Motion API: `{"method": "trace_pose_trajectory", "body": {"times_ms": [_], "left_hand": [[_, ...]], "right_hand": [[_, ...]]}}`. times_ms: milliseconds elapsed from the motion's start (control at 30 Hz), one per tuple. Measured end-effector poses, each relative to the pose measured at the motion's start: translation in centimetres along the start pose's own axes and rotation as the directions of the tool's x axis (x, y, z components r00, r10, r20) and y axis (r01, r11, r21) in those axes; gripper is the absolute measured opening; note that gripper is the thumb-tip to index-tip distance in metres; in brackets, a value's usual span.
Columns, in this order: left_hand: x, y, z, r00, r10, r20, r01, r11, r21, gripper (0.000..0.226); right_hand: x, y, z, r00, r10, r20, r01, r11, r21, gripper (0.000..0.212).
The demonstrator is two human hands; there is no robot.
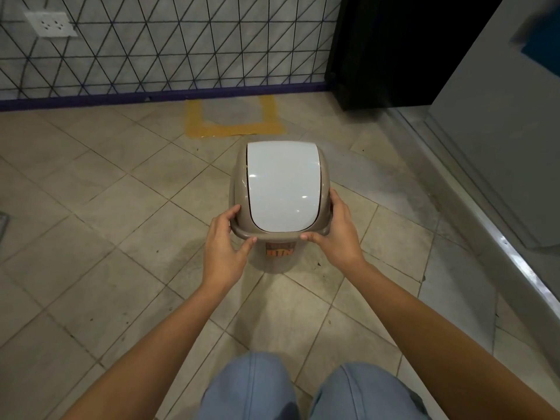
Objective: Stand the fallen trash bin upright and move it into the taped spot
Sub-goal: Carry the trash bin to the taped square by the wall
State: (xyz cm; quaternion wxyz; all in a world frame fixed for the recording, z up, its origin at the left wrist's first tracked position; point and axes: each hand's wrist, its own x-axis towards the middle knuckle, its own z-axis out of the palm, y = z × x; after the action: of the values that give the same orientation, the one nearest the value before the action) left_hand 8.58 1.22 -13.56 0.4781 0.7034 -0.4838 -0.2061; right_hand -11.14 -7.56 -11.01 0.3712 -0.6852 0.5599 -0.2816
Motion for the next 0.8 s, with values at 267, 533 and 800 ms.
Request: {"method": "trace_pose_trajectory", "body": {"times_ms": [267,533,800], "left_hand": [[2.2,1.1,0.7,0.998,0.053,-0.017,-0.051,0.993,0.105,0.072],[4.8,2.3,2.2,0.994,-0.019,-0.109,0.037,0.985,0.168,0.082],[7.8,2.7,3.4,0.939,-0.325,-0.112,0.336,0.938,0.09,0.081]], "right_hand": [[2.4,0.0,0.5,0.999,-0.042,0.011,0.042,0.999,0.004,0.115],[5.9,-0.2,0.7,0.988,0.083,0.132,-0.107,0.977,0.187,0.113],[8.7,-0.8,0.4,0.982,0.094,0.165,-0.135,0.957,0.257,0.095]]}}
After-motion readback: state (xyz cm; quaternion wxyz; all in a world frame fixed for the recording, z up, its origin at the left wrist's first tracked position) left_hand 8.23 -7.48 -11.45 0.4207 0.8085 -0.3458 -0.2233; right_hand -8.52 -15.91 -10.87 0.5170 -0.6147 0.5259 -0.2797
